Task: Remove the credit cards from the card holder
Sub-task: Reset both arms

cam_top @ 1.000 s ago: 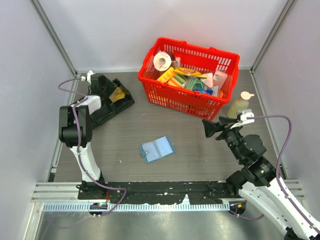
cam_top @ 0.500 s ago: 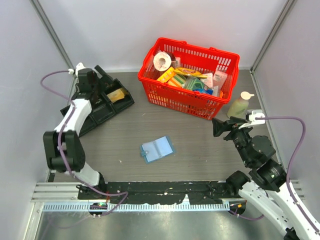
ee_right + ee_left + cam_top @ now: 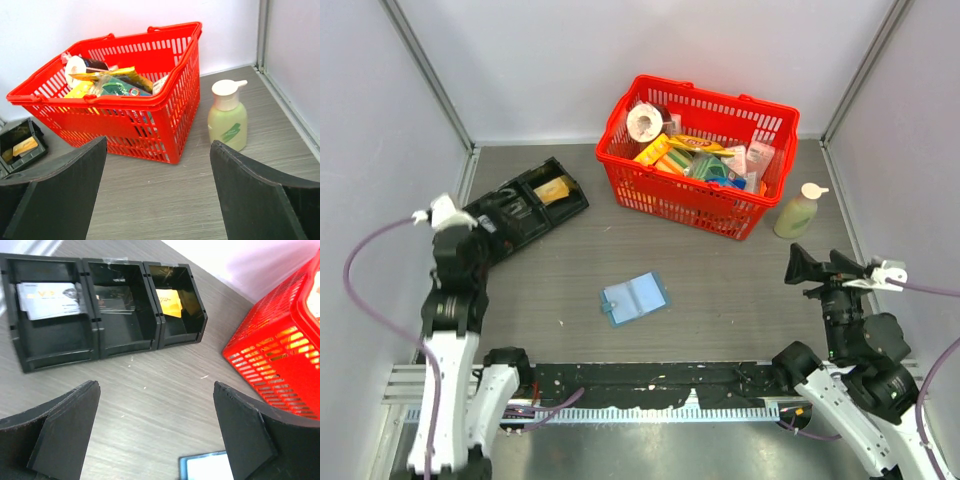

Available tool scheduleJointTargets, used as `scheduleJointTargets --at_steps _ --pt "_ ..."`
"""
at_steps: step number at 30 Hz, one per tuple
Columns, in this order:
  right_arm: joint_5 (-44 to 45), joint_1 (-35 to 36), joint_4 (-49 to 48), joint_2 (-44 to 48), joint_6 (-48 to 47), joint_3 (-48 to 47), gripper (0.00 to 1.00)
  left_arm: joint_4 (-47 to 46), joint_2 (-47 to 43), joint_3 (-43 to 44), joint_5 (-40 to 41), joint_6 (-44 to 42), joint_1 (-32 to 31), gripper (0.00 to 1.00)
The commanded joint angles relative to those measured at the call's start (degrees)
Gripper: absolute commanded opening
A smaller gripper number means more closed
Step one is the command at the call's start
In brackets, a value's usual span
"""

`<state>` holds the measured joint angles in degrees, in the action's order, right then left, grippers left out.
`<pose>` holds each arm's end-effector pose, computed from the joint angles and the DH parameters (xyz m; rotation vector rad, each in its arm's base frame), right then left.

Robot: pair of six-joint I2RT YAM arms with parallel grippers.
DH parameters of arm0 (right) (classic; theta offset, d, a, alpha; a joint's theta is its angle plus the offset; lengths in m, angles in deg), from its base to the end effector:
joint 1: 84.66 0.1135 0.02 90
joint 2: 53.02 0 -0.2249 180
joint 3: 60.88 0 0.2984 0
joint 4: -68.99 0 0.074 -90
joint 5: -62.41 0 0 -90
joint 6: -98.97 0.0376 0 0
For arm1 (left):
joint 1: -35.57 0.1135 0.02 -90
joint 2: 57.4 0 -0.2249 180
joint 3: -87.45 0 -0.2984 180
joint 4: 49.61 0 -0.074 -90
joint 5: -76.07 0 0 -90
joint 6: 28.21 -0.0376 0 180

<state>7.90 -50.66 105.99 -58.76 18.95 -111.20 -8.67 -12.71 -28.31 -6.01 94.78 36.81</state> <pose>0.1054 0.0448 0.3592 0.2056 1.4512 0.1801 0.2447 0.0105 0.3309 -0.6603 1.8322 -0.2335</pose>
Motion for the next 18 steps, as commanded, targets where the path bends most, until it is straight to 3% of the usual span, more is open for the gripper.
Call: scheduleJointTargets --at_steps 1,4,7,18 --pt "4.6 -0.2 0.4 4.9 -1.3 2.2 0.88 6.2 -17.4 -6.2 3.0 -5.9 0.2 1.00" --pt "6.3 -0.2 2.9 5.5 -0.6 1.5 0.88 9.1 -28.7 -8.6 3.8 -5.4 0.3 1.00" --pt "7.9 -0.2 3.2 5.6 -0.3 1.9 0.88 12.8 -34.2 -9.7 5.2 -4.9 -0.3 1.00" --pt "10.0 -0.2 2.7 5.5 0.1 3.2 0.88 12.9 -35.6 -12.5 7.7 -3.7 -2.5 1.00"
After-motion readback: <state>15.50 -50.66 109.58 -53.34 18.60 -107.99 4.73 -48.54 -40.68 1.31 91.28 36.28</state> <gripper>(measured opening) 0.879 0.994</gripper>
